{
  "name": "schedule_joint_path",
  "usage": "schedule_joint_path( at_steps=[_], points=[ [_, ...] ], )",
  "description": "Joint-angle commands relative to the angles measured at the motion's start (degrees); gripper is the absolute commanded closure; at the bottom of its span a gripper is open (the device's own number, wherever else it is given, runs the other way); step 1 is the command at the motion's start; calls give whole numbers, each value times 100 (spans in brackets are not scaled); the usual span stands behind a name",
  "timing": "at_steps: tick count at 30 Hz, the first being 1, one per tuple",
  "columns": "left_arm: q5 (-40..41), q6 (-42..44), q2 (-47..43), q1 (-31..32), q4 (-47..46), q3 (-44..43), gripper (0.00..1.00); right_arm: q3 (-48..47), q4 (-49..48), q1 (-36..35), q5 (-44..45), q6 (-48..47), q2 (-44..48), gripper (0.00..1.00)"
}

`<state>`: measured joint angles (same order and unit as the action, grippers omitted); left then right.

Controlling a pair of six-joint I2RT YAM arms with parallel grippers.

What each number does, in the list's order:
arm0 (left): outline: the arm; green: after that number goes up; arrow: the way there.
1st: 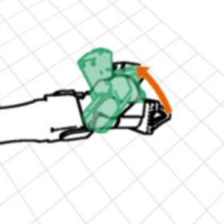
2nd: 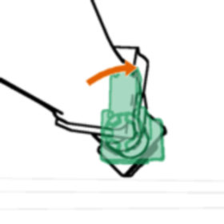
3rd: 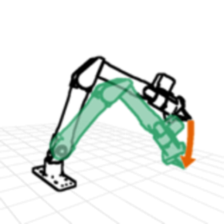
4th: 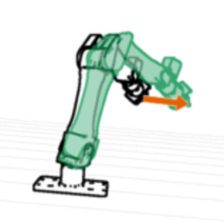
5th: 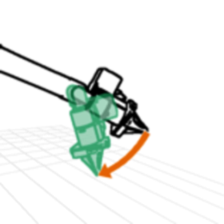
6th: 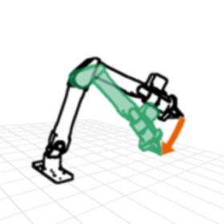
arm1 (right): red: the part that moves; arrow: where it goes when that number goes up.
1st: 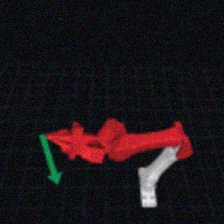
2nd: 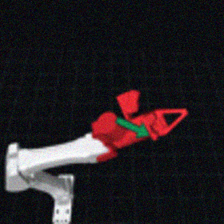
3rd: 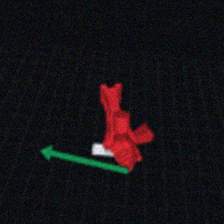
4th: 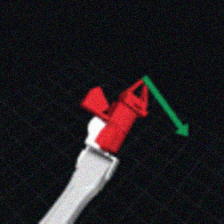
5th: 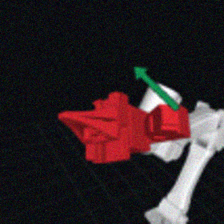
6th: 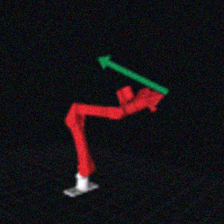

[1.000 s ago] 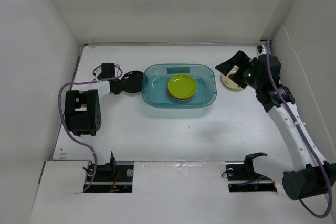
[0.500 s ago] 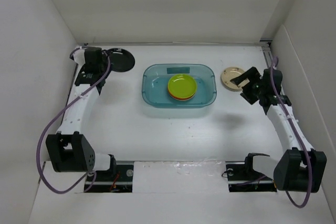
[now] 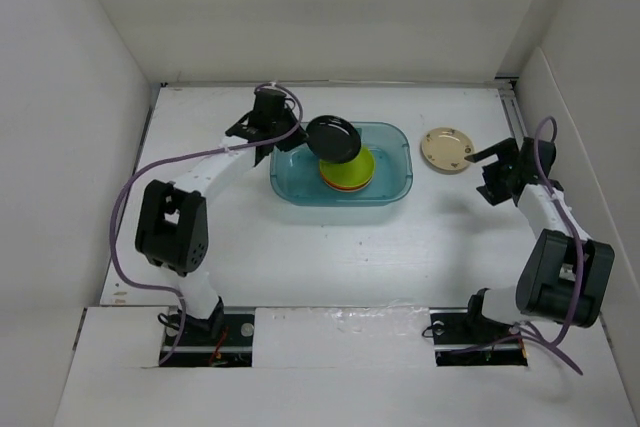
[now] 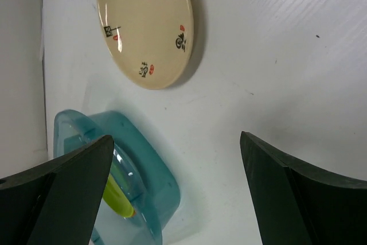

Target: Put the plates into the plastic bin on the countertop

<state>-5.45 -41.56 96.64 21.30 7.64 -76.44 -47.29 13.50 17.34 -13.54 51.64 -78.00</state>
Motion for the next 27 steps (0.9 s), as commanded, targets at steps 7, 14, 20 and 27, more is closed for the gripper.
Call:
schedule_joint_path(
  at_steps=[7, 14, 20, 27],
  points=[
    [-526, 16, 513, 331, -623, -222, 100, -509, -567, 23, 308, 162, -725, 3],
    [-606, 157, 575, 384, -448, -160, 65, -852, -629, -38, 194, 162, -1525, 5],
    [-668, 271, 67, 384, -263, -107, 42, -1186, -629, -161, 326, 162, -1912, 5],
    [94, 657, -1084, 384, 683, -344, 0, -1827, -392, -214, 492, 162, -2623, 11]
  ],
)
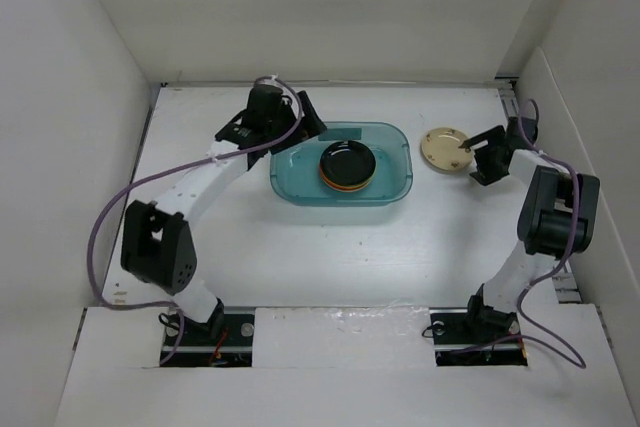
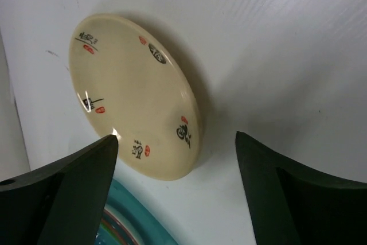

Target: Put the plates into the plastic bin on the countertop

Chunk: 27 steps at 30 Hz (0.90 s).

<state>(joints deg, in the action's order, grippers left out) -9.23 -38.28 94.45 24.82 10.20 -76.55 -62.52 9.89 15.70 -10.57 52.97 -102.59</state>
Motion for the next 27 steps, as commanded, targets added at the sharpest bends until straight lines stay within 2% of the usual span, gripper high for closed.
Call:
schedule_joint_path(
  at_steps=[1, 2, 4, 5, 8, 9, 11, 12, 13, 16, 19, 24, 27],
  points=[
    [614, 330, -998, 32, 561, -334, 0, -365, 39, -102, 274, 29, -235, 11],
    [729, 417, -1112, 32, 684, -421, 0, -523, 161, -103, 275, 29, -323, 18],
    [1088, 470, -1471, 32, 991, -474, 0, -682, 294, -173, 275, -24, -586, 25],
    [1169, 471, -1578, -29, 1063, -474, 0, -752, 364, -225, 344, -24, -657, 33],
    [1170, 471, -1921, -248, 1247, -474, 0, -901, 479, -287, 406, -76, -807, 44],
    [1239, 471, -1983, -249, 1248, -474, 0, -902, 479, -348, 406, -76, -885, 58],
    [1414, 541, -2062, -249, 1318, -414, 0, -954, 479, -401, 477, -138, -947, 72],
    [1416, 541, -2063, -249, 1318, -361, 0, -1024, 548, -471, 607, -138, -1035, 96],
    [1468, 541, -2063, -249, 1318, -360, 0, -1086, 706, -472, 661, -138, -1157, 100],
    [1468, 541, -2063, -249, 1371, -308, 0, -1157, 760, -577, 661, -138, -1211, 100],
    [1731, 541, -2010, -249, 1441, -255, 0, -1018, 699, -629, 845, 46, -598, 100],
    [2154, 321, -2010, -302, 1441, -132, 0, -552, 190, -954, 1004, 424, 1209, 100],
    [1733, 269, -2010, -626, 1302, 114, 0, -471, 74, -1332, 891, 372, 1714, 100]
  ],
)
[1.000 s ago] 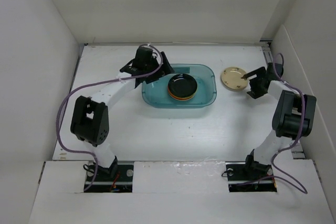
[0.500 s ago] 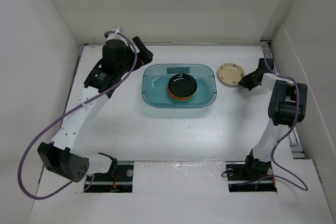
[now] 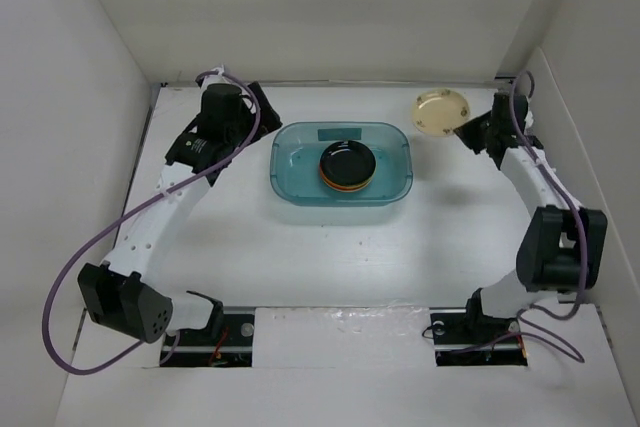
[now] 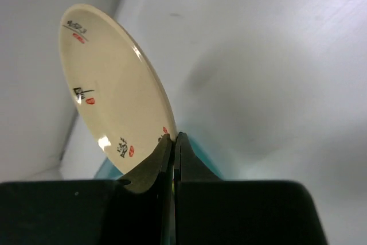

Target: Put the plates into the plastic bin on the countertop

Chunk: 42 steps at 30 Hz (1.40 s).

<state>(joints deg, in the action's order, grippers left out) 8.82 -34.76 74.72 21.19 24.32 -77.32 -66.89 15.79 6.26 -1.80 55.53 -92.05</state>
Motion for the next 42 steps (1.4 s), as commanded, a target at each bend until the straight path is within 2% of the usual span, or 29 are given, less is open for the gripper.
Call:
schedule_joint_path(
  at_steps=[1, 3, 10, 13, 20, 22, 24, 27, 29, 30, 33, 38, 42],
  points=[
    [-213, -83, -36, -360, -163, 243, 0, -87, -429, -511, 13, -6, 662, 100],
    [-503, -83, -36, -624, -234, 349, 0, -227, -218, -940, 13, -155, 724, 100],
    [-416, -31, -36, -739, -164, 279, 0, -395, -119, -2144, -540, -788, 443, 100],
    [-302, 22, -89, -739, -102, 148, 0, -395, -190, -2462, -812, -868, 206, 100],
    [-249, 128, -89, -739, 82, 68, 0, -342, -243, -2796, -603, -930, -111, 99],
    [-249, 180, -89, -739, 82, 68, 0, -290, -182, -2858, -471, -868, -111, 92],
    [-197, 180, -89, -739, 134, 68, 0, -289, -111, -2911, -338, -868, -59, 78],
    [-196, 233, -89, -739, 135, 16, 0, -289, -111, -2911, -338, -868, 72, 35],
    [-196, 233, -89, -739, 188, 15, 0, -236, 2, -2981, -338, -868, 327, 18],
    [-127, 233, -89, -739, 266, -55, 0, -236, 55, -3034, -173, -868, 441, 3],
    [119, 338, -142, -739, 538, -301, 0, -394, 546, -3087, 196, -1043, 1038, 0],
    [778, 453, -589, -739, 1013, -626, 0, -649, 1818, -3648, 1989, -1351, 2497, 0],
    [1200, 453, -1318, -739, 1207, -373, 0, -886, 2820, -3965, 2596, -1404, 3839, 0]
  ],
)
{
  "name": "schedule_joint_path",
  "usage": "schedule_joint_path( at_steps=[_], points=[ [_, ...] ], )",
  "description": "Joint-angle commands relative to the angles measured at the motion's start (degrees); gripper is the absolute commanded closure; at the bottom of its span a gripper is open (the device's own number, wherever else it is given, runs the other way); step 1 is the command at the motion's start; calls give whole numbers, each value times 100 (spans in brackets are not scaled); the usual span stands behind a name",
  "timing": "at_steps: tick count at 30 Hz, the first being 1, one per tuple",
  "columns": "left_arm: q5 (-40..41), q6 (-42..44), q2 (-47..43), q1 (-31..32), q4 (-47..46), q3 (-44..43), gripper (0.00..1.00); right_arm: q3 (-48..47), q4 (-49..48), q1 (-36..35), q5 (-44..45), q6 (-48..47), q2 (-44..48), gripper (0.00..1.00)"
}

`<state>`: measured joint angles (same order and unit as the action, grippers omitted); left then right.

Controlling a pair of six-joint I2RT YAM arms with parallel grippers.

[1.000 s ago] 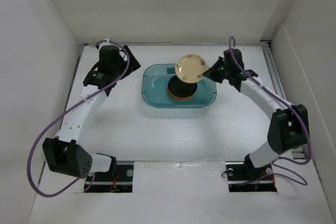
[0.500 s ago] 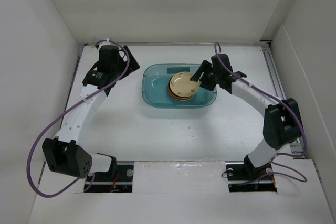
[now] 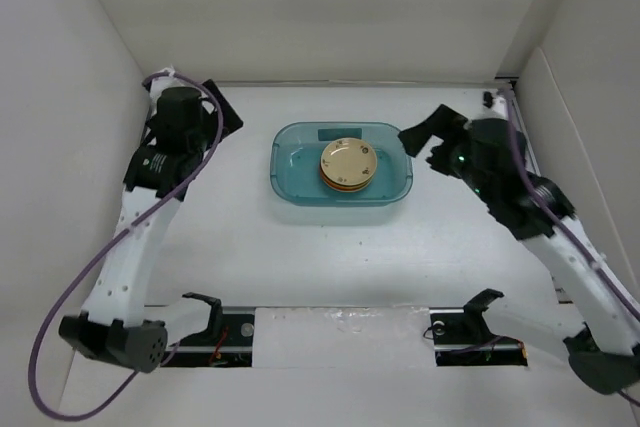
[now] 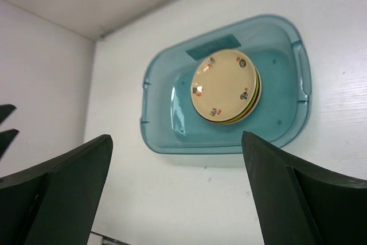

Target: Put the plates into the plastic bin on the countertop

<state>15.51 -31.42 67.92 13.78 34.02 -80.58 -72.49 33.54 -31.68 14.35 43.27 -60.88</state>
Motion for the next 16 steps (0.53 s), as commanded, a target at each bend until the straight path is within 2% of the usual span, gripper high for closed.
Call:
schedule_joint_path(
  at_steps=[1, 3, 7, 8, 9, 12, 16],
  points=[
    [680, 118, -988, 2, 385, 50, 0, -327, 1241, -224, 1086, -178, 918, 0],
    [891, -39, -1350, 2, 517, 419, 0, -398, 1723, -224, 1237, -178, 1261, 0],
    [1314, -268, -2386, 2, 641, 1130, 0, -398, 2068, -224, 1237, -178, 2078, 0],
    [1445, -268, -2885, 2, 389, 1323, 0, -319, 2121, -224, 1185, -178, 2185, 0],
    [1507, -355, -3125, 2, 290, 1708, 0, -319, 2122, -224, 1184, -178, 2273, 0],
    [1456, -497, -3792, 2, -18, 2097, 0, -204, 2279, -224, 1298, -231, 2485, 0],
    [1402, -497, -3717, 2, -18, 2310, 0, -256, 2525, -224, 1614, -231, 2546, 0]
  ],
)
